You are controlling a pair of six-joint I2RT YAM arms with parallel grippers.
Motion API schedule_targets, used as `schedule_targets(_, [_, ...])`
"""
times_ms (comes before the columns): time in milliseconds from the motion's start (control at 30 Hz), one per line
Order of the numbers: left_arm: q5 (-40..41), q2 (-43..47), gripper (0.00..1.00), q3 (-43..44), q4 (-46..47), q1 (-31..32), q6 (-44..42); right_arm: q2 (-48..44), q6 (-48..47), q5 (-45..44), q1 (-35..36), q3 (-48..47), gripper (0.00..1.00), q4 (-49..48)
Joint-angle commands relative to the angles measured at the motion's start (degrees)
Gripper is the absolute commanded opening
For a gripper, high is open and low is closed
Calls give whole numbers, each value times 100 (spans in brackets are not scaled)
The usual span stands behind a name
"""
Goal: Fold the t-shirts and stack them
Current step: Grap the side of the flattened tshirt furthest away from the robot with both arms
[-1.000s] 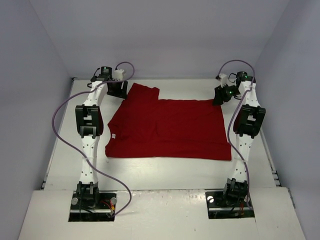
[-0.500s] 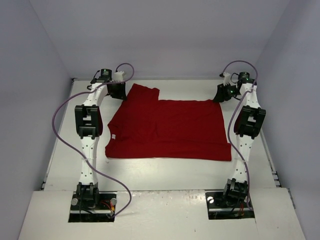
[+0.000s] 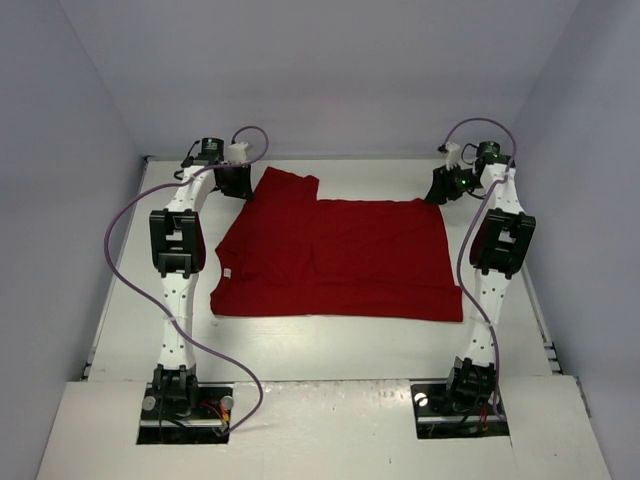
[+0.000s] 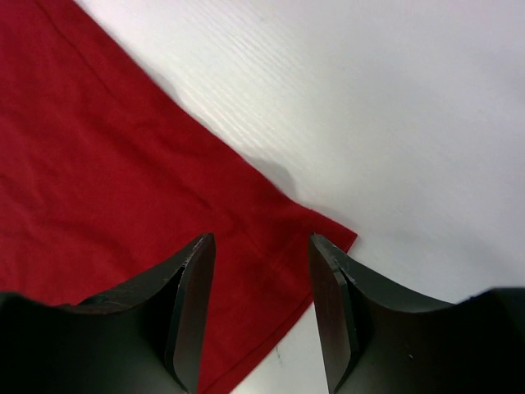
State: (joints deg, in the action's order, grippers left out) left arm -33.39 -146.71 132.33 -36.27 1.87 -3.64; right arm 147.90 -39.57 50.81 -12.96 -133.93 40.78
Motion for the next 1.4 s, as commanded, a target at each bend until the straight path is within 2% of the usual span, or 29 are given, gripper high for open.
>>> schedule_targets(0, [-4, 361, 18, -168, -161, 15, -23, -870, -216, 83, -150, 23, 47, -67])
schedule_targets(433, [17, 451, 18, -276, -163, 9, -102, 14, 13, -132, -190, -716, 48, -180])
schedule_targets(733, [26, 445, 18, -295, -161, -2, -102, 104, -7, 96, -154, -476, 49, -202])
schedule_targets(1067, [86, 451, 18, -304, -161, -11, -93, 203, -85, -79, 90, -178, 46, -193])
schedule_targets(1167, [100, 459, 18, -350, -161, -11, -118, 269, -77, -103, 132, -177, 37, -193])
schedule_targets(1367, [148, 416, 16, -349, -162, -11, -136, 309, -77, -123, 162, -186, 4, -193])
